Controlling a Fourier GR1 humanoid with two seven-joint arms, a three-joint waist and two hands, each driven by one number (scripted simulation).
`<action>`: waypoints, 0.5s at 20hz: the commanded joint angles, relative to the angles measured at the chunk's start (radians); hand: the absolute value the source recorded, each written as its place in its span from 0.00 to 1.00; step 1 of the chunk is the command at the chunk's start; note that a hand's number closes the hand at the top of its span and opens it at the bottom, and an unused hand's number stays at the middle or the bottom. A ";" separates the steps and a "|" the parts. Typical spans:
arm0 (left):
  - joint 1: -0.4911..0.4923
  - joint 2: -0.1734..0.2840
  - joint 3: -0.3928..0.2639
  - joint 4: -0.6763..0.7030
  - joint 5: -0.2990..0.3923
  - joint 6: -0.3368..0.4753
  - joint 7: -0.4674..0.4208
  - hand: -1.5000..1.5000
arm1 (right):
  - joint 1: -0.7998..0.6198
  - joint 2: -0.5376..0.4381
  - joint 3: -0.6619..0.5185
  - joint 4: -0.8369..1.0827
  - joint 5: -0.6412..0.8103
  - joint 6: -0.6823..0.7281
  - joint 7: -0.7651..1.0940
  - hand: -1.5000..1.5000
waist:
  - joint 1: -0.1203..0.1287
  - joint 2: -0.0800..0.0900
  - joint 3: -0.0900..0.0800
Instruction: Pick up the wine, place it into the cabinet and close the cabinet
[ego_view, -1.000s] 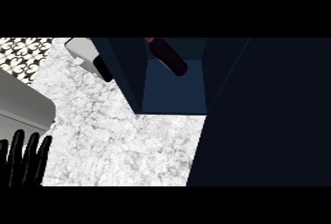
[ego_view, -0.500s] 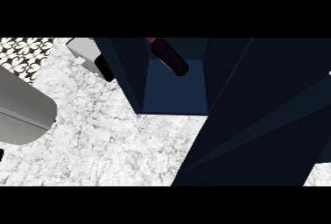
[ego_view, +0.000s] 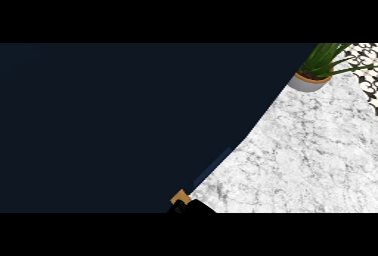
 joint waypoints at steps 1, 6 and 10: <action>0.040 -0.042 0.016 0.019 -0.033 -0.063 -0.016 0.00 | -0.129 0.002 -0.022 0.211 -0.018 -0.113 -0.108 1.00 | -0.001 0.005 0.001; -0.007 -0.024 0.103 0.050 0.051 -0.101 0.053 0.00 | -0.369 0.002 -0.234 0.329 -0.132 -0.077 -0.043 1.00 | -0.010 0.009 0.001; 0.061 -0.032 0.159 0.002 0.066 -0.142 0.095 0.00 | -0.465 0.002 -0.280 0.500 -0.145 -0.101 -0.112 1.00 | -0.002 0.007 0.002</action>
